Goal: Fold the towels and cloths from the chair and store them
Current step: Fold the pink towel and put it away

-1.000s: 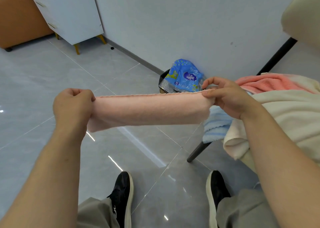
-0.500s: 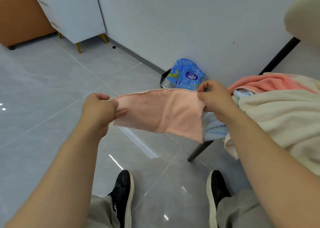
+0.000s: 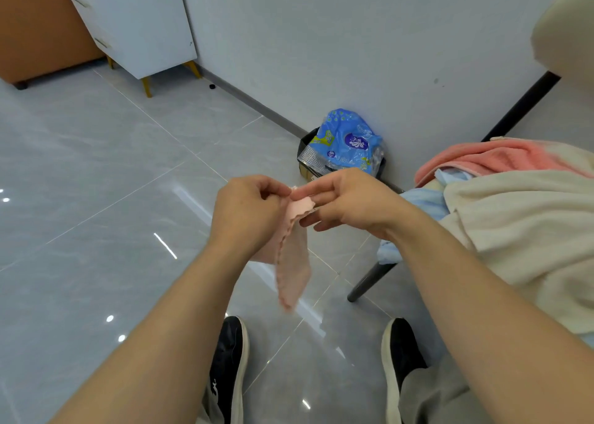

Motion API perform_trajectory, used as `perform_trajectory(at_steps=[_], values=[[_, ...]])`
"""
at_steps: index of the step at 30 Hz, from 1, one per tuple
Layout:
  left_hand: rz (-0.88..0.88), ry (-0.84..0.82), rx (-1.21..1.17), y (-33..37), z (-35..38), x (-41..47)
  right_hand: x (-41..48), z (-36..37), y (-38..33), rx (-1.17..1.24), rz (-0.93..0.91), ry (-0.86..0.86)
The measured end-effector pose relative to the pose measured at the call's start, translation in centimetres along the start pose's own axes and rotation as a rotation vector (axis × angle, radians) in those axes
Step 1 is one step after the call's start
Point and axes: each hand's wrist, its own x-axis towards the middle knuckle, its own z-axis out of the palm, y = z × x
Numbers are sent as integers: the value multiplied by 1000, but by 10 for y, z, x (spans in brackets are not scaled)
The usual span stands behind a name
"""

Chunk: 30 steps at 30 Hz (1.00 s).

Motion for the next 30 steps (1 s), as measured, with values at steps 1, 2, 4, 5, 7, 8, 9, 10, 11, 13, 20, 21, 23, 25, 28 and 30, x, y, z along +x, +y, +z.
perform_trajectory(at_steps=[1,2,4,5,7,8,9,10,11,13,20,21,23,25,28,30], values=[[8,-11,-7,1,0,-1,0,1,0,-46,-35,22],[16,-15,-14,2,-1,-2,1,2,1,-101,-77,67],[46,-23,-22,3,-2,-3,3,3,2,-222,-163,172],[69,-29,-29,3,-2,-3,5,3,4,-270,-203,214],[105,-38,-65,3,-1,-4,8,2,7,-362,-285,288],[113,-39,-88,3,-1,-5,10,1,9,-416,-318,327],[117,-32,-103,4,0,-5,12,1,10,-463,-339,360],[118,-22,-115,4,0,-5,13,1,11,-492,-347,380],[119,-12,-126,5,0,-5,12,0,10,-497,-349,386],[120,0,-141,5,0,-5,12,0,9,-498,-355,380],[141,-5,-118,5,0,-7,8,-1,9,-508,-394,347],[145,-5,-121,6,-1,-7,8,-1,8,-495,-413,350],[150,-10,-128,7,-2,-8,7,-2,7,-470,-417,336],[168,-33,-137,9,-2,-10,7,-2,8,-450,-394,314],[210,-107,-123,10,-5,-11,8,-3,9,-440,-398,316],[238,-143,-73,6,-7,-9,8,-3,10,-431,-400,324]])
